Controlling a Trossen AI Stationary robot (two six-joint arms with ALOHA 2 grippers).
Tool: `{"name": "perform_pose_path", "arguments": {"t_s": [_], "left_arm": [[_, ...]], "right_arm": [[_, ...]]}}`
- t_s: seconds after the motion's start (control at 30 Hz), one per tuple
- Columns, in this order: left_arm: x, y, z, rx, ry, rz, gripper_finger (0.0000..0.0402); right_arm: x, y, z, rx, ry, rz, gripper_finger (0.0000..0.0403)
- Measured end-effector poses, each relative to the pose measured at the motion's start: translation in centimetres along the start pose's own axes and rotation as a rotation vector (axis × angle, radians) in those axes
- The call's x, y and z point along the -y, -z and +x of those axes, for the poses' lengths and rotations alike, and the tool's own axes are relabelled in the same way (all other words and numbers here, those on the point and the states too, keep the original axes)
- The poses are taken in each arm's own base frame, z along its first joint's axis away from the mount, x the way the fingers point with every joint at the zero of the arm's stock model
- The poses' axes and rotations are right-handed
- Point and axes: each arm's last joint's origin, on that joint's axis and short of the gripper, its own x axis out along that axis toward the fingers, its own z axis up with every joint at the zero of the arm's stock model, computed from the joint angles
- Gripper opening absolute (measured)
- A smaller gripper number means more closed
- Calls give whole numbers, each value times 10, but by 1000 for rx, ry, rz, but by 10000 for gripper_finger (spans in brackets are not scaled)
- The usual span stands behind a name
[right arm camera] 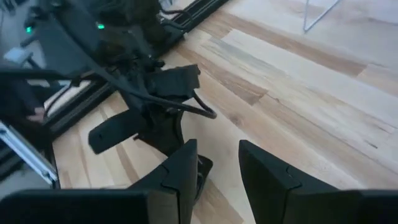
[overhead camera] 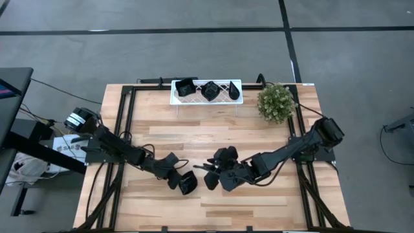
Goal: Pick & Place Mini shaped plates
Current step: Stack the leaf-shaped plate on top of the leaf-shaped plate on the shelf
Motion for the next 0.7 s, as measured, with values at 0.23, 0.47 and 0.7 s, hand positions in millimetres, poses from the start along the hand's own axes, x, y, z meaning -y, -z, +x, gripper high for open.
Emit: {"name": "perform_pose_path", "arguments": {"t_s": [0.23, 0.47, 0.7], "left_arm": [[14, -12, -20, 105, 78, 3, 5], [21, -20, -35, 149, 122, 18, 4], [14, -17, -33, 95, 63, 12, 4]], "right_arm": [[2, 10, 18, -34, 19, -7, 114], [1, 29, 48, -60, 13, -8, 114], [-1, 27, 50, -47, -14, -28, 114]]}}
